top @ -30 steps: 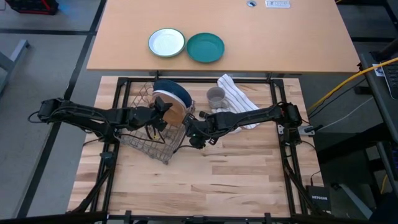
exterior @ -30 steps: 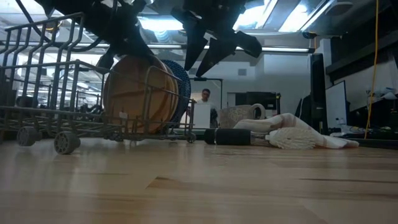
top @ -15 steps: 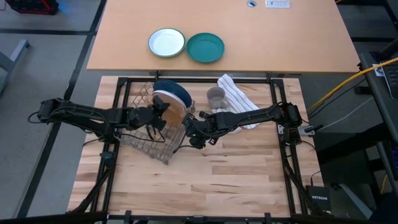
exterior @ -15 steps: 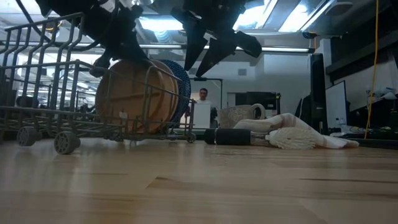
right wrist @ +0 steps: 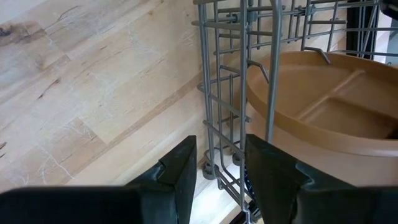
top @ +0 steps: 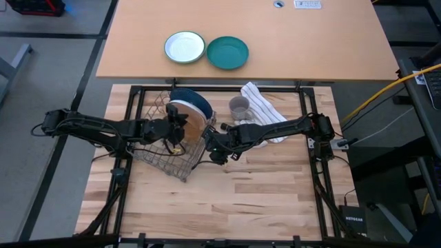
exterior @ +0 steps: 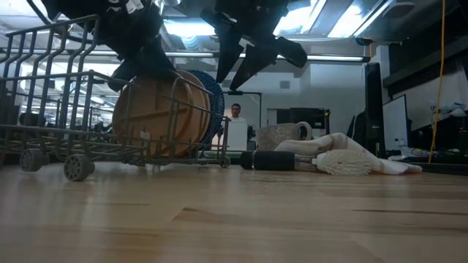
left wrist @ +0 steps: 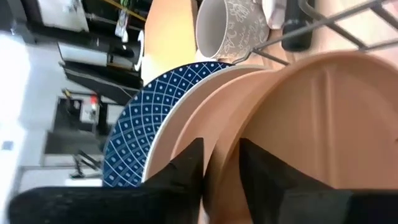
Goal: Sort dishes
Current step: Put the brown plate into the dish rack, then adjust the dish rack
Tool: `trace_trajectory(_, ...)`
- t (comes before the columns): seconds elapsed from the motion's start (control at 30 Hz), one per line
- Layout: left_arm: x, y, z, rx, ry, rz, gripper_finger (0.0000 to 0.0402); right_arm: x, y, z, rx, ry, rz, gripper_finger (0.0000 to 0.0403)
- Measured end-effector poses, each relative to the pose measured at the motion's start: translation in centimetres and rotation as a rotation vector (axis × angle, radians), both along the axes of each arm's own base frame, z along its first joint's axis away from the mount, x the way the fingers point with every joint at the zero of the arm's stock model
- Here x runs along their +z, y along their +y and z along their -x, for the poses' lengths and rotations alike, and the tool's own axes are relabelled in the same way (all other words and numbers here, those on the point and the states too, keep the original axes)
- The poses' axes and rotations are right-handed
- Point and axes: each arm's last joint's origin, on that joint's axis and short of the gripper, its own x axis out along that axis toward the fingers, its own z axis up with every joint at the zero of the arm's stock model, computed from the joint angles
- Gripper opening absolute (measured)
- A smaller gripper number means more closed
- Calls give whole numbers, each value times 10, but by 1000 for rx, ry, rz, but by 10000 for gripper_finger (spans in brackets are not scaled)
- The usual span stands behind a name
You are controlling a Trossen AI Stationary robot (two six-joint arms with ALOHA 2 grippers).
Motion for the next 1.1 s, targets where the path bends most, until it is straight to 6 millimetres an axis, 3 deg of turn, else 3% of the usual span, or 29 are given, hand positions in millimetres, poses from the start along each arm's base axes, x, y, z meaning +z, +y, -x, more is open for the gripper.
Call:
trace_trajectory(0.33, 0, 0, 1, 62, -114, 114, 154, 0, 0, 0, -4, 0, 8, 138)
trace_trajectory(0.5, 5, 0, 2, 78, -183, 148, 158, 0, 0, 0, -4, 0, 8, 138)
trace_trajectory(0.83, 34, 0, 17, 63, -389, 158, 157, 1, -2, 2, -24, 3, 45, 138)
trace_trajectory(0.93, 46, -2, 30, 42, -443, 143, 157, 14, -4, 10, -35, 22, 65, 138)
trace_trajectory(1.1, 69, -9, 59, -18, -583, 153, 155, 63, -12, 33, -89, -73, 36, 138)
